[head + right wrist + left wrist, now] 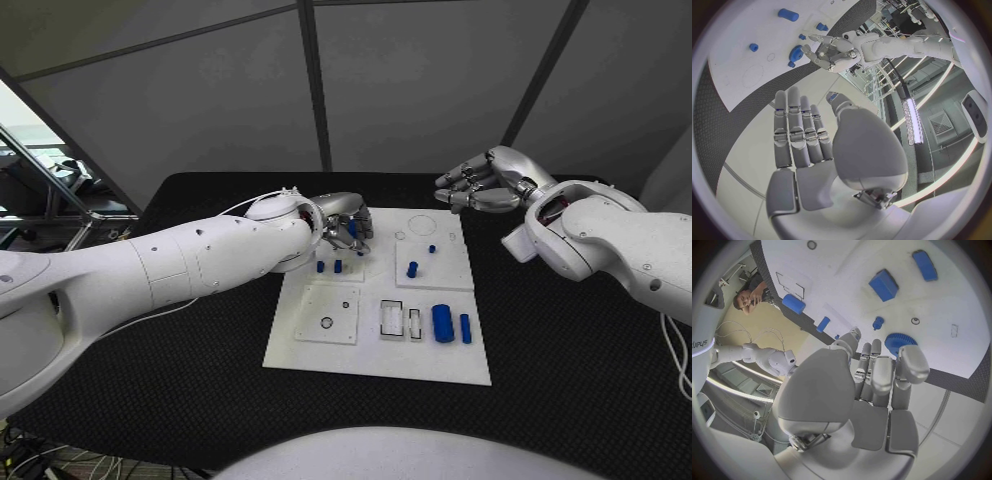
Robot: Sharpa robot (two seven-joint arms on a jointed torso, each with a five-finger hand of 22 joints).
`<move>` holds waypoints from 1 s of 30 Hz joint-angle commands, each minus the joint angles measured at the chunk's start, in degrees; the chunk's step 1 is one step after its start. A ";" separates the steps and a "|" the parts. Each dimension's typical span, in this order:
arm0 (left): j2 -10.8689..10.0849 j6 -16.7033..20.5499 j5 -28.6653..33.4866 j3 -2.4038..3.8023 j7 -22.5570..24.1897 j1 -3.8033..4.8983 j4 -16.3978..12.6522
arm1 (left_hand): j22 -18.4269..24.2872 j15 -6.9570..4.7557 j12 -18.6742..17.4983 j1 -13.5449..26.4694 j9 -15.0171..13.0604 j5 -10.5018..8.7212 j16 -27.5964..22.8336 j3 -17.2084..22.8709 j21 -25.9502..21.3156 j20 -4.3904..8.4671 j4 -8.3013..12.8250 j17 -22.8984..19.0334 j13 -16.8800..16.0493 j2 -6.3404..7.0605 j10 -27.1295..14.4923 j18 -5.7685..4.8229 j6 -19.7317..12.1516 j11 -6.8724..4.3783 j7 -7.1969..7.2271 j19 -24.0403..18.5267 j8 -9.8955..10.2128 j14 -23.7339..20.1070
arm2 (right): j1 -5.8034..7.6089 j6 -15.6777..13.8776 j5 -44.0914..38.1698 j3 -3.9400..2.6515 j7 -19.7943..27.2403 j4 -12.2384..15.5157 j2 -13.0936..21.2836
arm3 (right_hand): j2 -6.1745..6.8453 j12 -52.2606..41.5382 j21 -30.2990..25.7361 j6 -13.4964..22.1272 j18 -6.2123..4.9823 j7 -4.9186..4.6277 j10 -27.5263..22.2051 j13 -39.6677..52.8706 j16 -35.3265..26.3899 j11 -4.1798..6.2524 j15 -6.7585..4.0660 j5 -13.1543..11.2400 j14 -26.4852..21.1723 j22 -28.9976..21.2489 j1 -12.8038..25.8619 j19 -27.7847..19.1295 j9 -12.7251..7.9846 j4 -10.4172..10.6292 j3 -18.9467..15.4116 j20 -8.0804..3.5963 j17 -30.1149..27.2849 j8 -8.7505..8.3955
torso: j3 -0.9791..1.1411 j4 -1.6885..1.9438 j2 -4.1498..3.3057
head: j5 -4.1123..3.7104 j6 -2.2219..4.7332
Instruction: Assemble the parts on the task board
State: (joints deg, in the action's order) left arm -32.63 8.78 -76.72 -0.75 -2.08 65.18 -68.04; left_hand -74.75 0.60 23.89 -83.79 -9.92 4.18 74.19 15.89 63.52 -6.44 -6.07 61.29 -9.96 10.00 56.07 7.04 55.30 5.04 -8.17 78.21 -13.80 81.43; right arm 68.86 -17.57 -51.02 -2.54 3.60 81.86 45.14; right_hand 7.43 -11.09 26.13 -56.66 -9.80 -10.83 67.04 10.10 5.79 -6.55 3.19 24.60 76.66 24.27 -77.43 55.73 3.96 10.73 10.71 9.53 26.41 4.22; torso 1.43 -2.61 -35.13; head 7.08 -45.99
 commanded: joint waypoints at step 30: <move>2.06 -4.85 -5.24 -0.03 -5.02 -0.32 2.11 | -5.31 -0.44 -2.88 -0.39 2.01 0.24 3.21 4.31 7.83 0.51 1.13 2.33 2.72 -0.80 3.54 -2.83 2.64 -0.39 0.11 3.85 1.61 2.51 | 0.11 -0.06 -0.09 -0.04 0.66 0.11 -0.21 | -0.45 -0.36 -0.36 0.38 -0.61 -0.06 -0.38 -0.14 -0.29 -0.02 -0.15 0.54 0.41 -0.09 -0.34 0.47 0.03 0.11 0.03 -0.01 -0.11 0.13 | 0.03 0.05 0.00 | -0.15 -0.11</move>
State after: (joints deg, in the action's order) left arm -30.68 5.10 -81.11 -0.80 -5.93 64.79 -65.95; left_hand -74.94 0.20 21.23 -83.85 -7.94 4.18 77.22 19.95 71.15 -5.95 -4.88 63.60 -7.29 9.48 59.23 7.06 57.54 4.52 -7.97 81.59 -12.44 83.45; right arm 68.86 -17.57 -51.03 -2.54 3.62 81.88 44.99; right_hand 7.43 -11.09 26.13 -56.66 -9.80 -10.83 67.04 10.01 5.80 -6.55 3.18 24.95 76.66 24.23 -77.43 55.72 3.96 10.73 10.71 9.53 26.36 4.22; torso 1.43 -2.58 -35.10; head 6.91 -46.03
